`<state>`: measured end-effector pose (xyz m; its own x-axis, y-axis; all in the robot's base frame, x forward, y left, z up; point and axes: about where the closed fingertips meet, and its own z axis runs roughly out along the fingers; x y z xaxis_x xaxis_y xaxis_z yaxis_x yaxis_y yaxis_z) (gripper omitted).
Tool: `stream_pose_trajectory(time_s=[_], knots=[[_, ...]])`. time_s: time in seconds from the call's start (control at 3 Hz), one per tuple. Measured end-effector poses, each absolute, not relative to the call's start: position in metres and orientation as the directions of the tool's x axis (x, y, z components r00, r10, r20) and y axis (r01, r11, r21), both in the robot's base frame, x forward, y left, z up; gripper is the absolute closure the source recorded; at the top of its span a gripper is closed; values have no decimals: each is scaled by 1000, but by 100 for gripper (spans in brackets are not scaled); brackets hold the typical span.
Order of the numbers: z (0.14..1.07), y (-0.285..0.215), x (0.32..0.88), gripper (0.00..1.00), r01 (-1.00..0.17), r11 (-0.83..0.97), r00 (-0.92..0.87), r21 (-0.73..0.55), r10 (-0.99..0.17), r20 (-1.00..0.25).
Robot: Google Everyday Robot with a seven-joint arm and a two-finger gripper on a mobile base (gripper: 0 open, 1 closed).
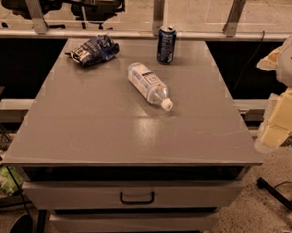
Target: Place blue plastic bottle upright
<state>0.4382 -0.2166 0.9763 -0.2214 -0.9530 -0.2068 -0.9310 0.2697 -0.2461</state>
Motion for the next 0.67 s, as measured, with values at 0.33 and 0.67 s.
stream_pose_trajectory(time_s=[0.33,0.67], knots=[[976,-217,438,0,-931,270,-221,-246,-953,-207],[976,-212,460,0,-935,223,-163,-276,-961,-224]])
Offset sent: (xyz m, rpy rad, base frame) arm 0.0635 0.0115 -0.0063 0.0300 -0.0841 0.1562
